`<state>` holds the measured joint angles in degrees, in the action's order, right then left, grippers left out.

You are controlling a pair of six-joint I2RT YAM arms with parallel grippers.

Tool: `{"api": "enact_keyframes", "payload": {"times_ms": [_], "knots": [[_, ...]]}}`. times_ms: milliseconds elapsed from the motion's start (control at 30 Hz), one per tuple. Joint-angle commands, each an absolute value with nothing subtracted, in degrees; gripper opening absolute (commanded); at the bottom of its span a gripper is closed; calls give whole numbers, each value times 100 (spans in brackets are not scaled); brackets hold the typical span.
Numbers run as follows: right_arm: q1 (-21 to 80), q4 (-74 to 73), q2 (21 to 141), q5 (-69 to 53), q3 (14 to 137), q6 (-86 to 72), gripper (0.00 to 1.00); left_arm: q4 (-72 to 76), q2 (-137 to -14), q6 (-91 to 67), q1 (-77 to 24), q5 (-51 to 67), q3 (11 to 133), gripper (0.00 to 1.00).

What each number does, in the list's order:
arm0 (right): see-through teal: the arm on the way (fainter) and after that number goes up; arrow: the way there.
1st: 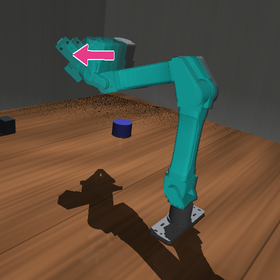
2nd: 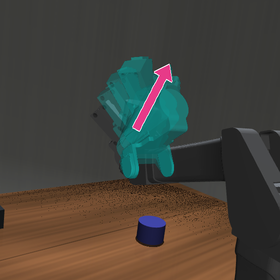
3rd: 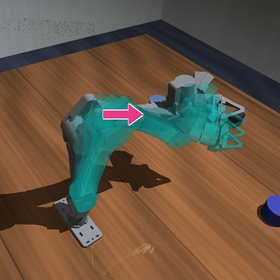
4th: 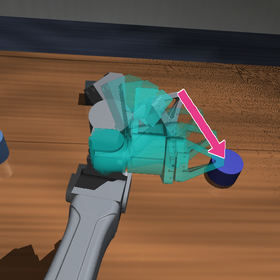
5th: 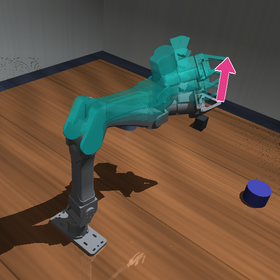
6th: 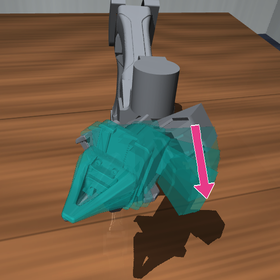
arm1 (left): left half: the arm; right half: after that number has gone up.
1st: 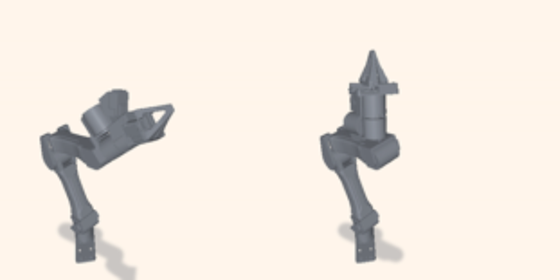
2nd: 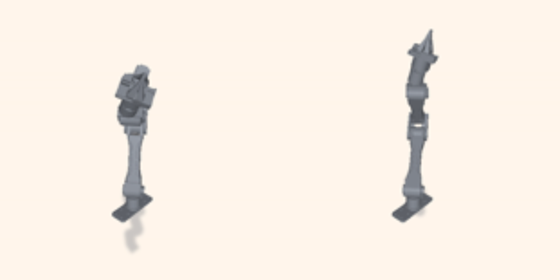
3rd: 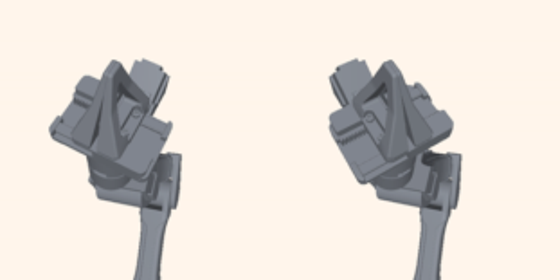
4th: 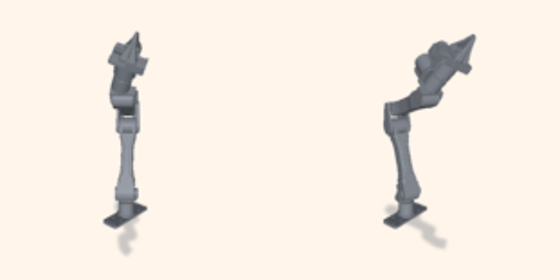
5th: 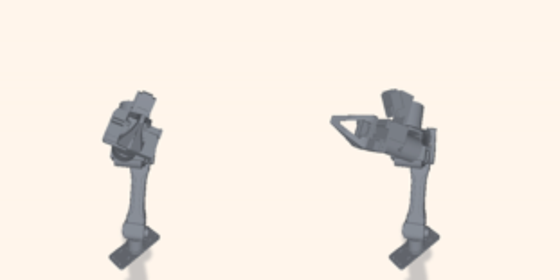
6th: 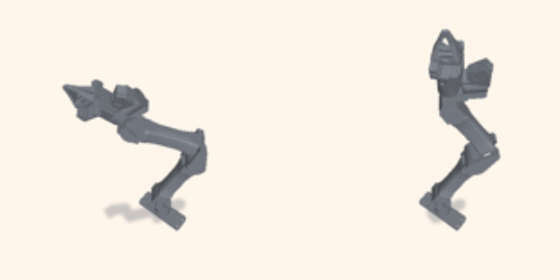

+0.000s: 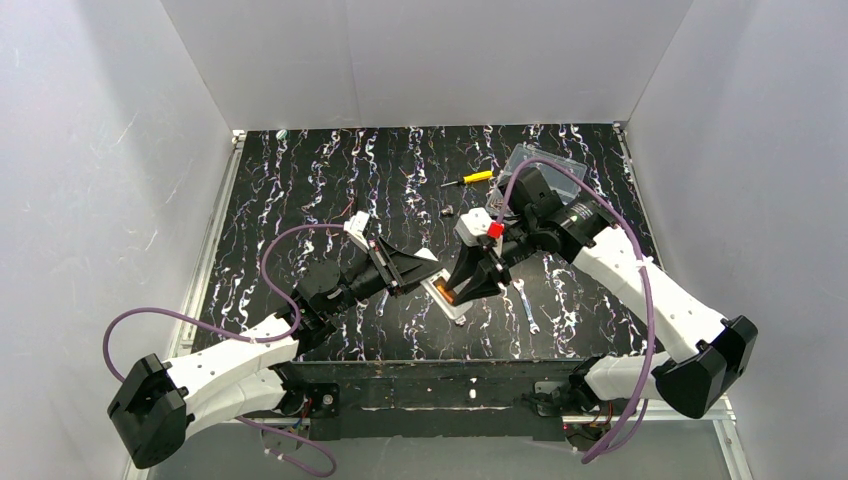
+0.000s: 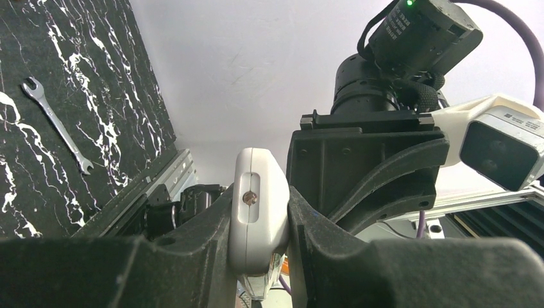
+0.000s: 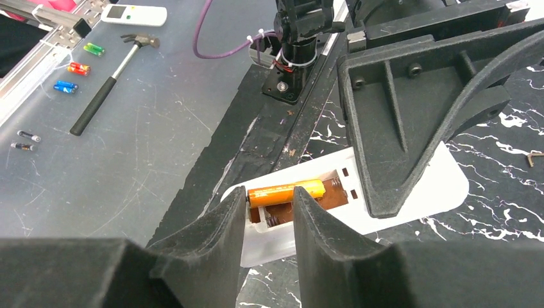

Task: Load the batteries into the remote control

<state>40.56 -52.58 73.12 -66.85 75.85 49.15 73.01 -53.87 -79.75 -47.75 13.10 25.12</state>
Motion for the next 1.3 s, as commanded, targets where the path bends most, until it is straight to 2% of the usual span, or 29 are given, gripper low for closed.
{"api": "enact_keyframes", "payload": {"times_ms": [0, 867, 1267], "knots": [[4061, -5320, 7416, -6714, 7724, 4835, 38, 7980, -5286, -7999, -4803, 1346, 2764, 0], [4180, -5081, 7508, -6453, 7645, 4350, 28, 7945, -5360, -7950, -4799, 1267, 2815, 0], [4302, -4638, 7367, -5903, 7393, 3892, 28, 7912, -5343, -7933, -4804, 1101, 2771, 0]]}}
